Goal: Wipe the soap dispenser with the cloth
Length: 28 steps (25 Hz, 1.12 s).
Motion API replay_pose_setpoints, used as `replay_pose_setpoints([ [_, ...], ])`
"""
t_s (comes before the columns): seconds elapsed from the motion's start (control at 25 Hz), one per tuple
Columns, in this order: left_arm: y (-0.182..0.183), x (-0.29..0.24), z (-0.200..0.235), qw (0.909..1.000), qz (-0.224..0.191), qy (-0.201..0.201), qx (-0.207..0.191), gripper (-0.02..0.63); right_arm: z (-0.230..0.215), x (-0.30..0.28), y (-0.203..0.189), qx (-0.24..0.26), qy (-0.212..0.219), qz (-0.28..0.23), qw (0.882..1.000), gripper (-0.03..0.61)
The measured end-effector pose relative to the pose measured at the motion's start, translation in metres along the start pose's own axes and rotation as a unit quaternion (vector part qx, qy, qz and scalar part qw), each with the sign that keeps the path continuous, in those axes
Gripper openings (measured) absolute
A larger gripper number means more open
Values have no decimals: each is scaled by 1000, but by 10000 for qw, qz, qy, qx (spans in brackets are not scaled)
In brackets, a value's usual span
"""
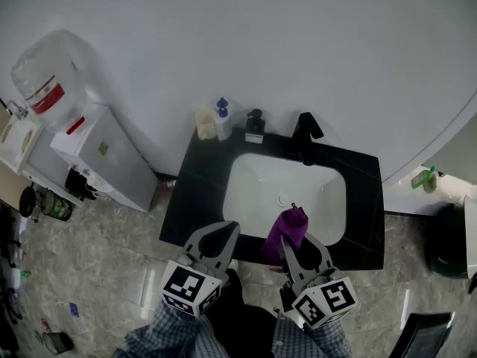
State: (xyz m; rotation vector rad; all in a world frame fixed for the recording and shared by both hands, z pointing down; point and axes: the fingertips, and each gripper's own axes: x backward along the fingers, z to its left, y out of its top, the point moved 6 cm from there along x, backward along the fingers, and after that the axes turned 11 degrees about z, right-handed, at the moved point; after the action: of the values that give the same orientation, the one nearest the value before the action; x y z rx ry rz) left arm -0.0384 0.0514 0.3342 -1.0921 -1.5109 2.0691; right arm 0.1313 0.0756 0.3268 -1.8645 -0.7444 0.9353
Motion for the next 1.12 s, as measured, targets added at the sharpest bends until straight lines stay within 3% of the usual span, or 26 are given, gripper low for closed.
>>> replay_pose_setpoints([
  [0.36, 27, -62, 97, 9995, 254, -182, 73, 11, -43, -104, 43, -57, -343, 207, 9992, 91],
  [0.68, 31, -103, 143, 9976, 448, -442, 270, 11, -89, -164, 58, -62, -922, 283, 9953, 91],
  [1.12, 21, -125, 171, 9962, 642, -217, 553, 11, -128, -251, 92, 343, -492, 598, 9964, 91],
])
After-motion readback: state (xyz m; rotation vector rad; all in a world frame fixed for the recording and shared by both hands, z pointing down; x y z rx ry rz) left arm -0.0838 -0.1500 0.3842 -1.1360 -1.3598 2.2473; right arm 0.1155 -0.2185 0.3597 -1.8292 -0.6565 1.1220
